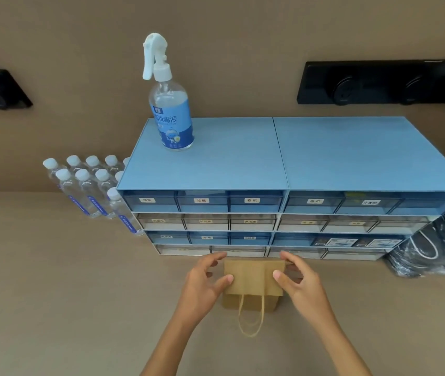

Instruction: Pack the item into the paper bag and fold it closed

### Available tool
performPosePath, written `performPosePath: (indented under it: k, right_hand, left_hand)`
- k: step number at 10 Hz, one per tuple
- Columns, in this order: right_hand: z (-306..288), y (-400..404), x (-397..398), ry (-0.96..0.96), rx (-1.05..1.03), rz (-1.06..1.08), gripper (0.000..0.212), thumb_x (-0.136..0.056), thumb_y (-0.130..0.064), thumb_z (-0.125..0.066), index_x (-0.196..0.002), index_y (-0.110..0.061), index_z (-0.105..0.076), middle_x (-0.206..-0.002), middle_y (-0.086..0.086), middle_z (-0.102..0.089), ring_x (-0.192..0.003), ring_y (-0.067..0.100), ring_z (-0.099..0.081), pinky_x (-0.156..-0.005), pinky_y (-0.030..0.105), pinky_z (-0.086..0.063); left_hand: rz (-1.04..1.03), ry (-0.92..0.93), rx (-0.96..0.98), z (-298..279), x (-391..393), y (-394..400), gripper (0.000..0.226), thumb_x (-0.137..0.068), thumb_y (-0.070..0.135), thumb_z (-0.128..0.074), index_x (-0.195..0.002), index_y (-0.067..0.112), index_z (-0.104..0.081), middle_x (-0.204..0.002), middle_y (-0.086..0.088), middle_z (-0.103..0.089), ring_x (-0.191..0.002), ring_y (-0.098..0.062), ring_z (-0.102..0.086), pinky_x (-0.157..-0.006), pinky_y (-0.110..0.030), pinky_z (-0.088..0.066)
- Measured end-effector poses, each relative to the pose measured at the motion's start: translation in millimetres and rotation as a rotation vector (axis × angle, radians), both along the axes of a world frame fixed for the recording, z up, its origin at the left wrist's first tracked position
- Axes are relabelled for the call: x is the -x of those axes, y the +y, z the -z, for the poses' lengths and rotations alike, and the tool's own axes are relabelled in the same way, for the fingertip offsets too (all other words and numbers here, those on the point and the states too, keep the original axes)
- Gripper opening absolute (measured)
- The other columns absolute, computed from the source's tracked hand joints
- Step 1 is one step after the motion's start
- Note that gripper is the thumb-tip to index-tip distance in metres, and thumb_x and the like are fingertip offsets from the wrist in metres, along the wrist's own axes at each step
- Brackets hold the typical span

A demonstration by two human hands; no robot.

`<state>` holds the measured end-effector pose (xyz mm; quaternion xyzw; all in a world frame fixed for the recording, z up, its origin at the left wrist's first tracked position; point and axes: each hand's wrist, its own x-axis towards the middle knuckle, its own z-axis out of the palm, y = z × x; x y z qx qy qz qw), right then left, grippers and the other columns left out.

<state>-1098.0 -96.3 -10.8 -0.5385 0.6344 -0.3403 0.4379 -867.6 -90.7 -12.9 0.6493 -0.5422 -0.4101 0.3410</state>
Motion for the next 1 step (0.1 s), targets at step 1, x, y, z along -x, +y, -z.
performPosePath:
  k: [1]
  right_hand:
    - [-34.8, 0.7, -6.8, 0.029, 0.159, 0.061, 0.052, -0.083, -0.042, -0.067, -0.130, -0.038, -0.048, -0.132, -0.013, -0.054, -0.121, 0.002, -0.047, -0.103, 0.040, -0.043]
  left_hand:
    - [0.007, -0.007, 0.157, -19.2, -6.9, 2.0, 0.054, -0.082, 0.027, -0.077, -0.126, 0.044, -0.051, -0.129, 0.017, -0.053, -0.120, 0.006, -0.047, -0.102, -0.033, -0.046]
